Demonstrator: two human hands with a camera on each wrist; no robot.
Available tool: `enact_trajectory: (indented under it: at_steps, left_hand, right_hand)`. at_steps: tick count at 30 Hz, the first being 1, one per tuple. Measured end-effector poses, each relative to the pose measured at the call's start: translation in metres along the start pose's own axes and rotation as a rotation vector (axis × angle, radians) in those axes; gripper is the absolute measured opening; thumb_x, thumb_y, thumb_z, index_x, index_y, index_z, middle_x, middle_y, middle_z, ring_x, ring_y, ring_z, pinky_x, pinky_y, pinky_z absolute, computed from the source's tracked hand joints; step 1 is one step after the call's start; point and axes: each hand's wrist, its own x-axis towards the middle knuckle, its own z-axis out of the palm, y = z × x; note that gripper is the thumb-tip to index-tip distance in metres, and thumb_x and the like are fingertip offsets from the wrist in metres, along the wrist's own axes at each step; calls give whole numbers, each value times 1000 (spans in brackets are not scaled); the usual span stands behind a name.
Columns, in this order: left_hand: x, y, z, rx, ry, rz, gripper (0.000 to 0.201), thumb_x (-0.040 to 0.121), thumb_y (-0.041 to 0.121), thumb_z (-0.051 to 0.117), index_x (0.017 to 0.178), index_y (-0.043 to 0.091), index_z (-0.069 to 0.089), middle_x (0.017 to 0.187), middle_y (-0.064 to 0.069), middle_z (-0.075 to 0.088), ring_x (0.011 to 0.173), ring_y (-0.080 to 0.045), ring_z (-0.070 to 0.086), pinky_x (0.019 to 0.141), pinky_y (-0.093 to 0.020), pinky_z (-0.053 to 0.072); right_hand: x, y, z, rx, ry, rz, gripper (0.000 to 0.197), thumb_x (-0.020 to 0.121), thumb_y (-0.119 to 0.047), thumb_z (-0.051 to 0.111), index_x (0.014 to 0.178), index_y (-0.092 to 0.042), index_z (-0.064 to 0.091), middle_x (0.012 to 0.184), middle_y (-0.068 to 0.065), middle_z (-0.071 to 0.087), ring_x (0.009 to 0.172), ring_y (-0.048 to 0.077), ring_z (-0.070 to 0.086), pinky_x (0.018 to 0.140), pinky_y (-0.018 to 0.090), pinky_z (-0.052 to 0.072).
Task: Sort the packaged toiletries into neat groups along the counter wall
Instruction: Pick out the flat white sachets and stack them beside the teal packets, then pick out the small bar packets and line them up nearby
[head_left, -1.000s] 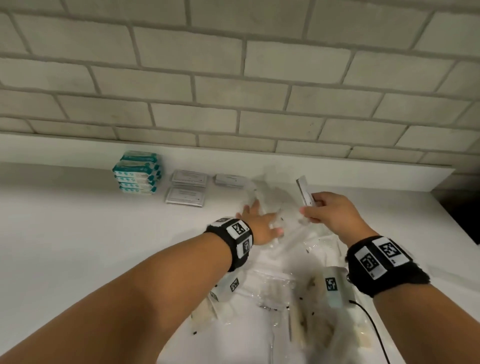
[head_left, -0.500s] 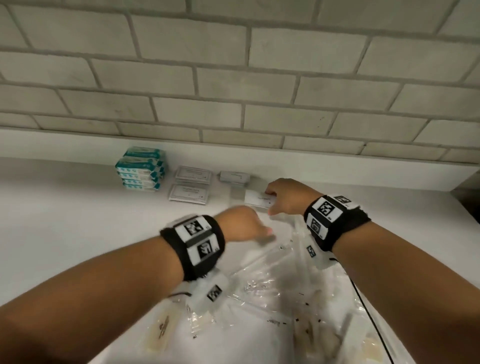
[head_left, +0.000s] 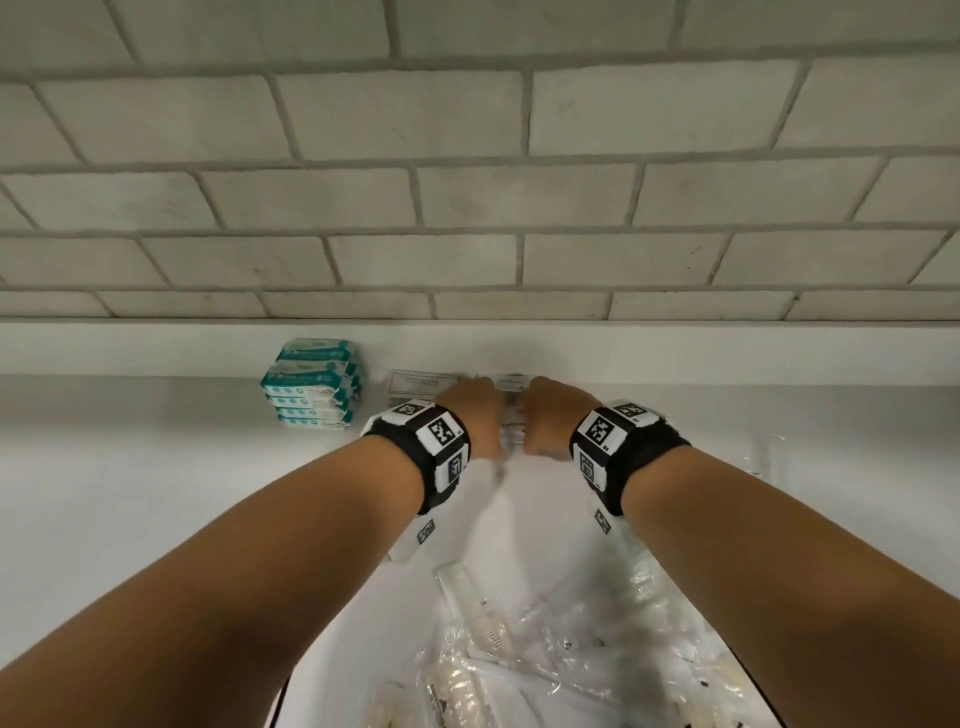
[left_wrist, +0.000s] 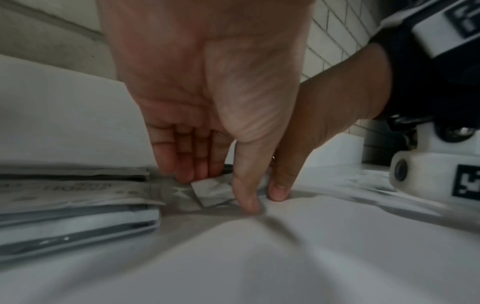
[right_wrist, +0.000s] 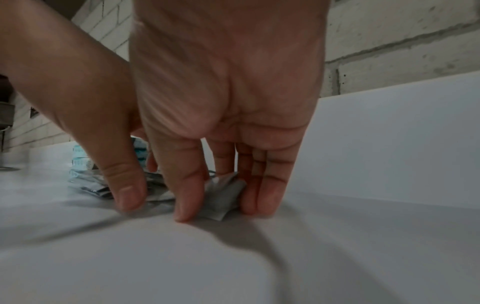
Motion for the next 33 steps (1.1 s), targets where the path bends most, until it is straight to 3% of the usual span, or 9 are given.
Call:
enact_trajectory:
  at_steps: [2,5,9,13,18,22,26,30,33]
  left_hand:
    - [5,0,1,29,-43,7,48,80,45,66,112,9,65,102,-6,65,91,-24,64,82,-37,55]
    - [12,-2,1,52,-53,8,50,80,43,69,117,10,63,112,-7,62,98,-25,62,85,-35,53]
    - [17,-4,0,74,-26,16,47,81,40,69,115,8,63,112,-9,62,94,-26,63,78,-32,53]
    - [18,-5,2,86,-12,4,44,80,39,68,112,9,63,109,-8,62,91,-24,63,76,-33,54]
    - [-3,-3,-3,81,111,-11,57,79,42,70,123,10,53,117,-8,52,101,-27,57,76,-33,46]
    - [-49,-2,-6,5,212,18,43,84,40,63,115,12,54,112,-9,54,96,-29,58,80,-38,50]
    - [-115,-2,8,26,-2,29,36,85,50,60,100,17,56,101,-1,58,86,-19,54,72,-32,44]
    - [-177,-4,37,-39,-216,99,32,79,53,64,94,27,52,97,8,53,85,-13,53,70,-27,42]
    - [-216,-2,51,-99,-266,60,40,76,60,65,92,28,47,99,9,50,87,-15,53,72,-28,43]
  right_hand:
    - [2,1,1,-10,-1,-5,45,75,-17,66,119,-8,59,114,9,55,88,25,61,70,30,52]
    - [3,3,2,-20,2,-5,46,74,-21,69,117,-8,61,115,9,53,89,25,61,76,33,55]
    - [3,5,4,-33,34,-10,50,76,-23,69,123,-7,57,115,9,55,83,22,56,71,29,50]
    - [-1,5,2,-28,32,-18,49,78,-21,68,124,-9,57,119,9,52,90,24,59,74,30,50]
    - [-26,10,-1,119,85,28,64,76,-15,66,134,-14,39,119,8,51,102,29,59,82,37,53]
    - [-61,14,-3,83,94,27,41,80,-25,62,119,-17,50,111,6,51,95,26,57,71,31,44]
    - [-118,-9,4,158,-82,-179,8,84,-32,61,90,-32,65,94,-12,66,87,11,61,76,28,49]
    - [-167,-43,29,89,-436,-408,24,84,-33,64,108,-37,69,87,-20,59,83,0,57,76,22,46]
    - [-178,-47,35,-134,-347,-378,20,87,-31,63,106,-28,69,93,-16,57,85,4,58,74,22,47]
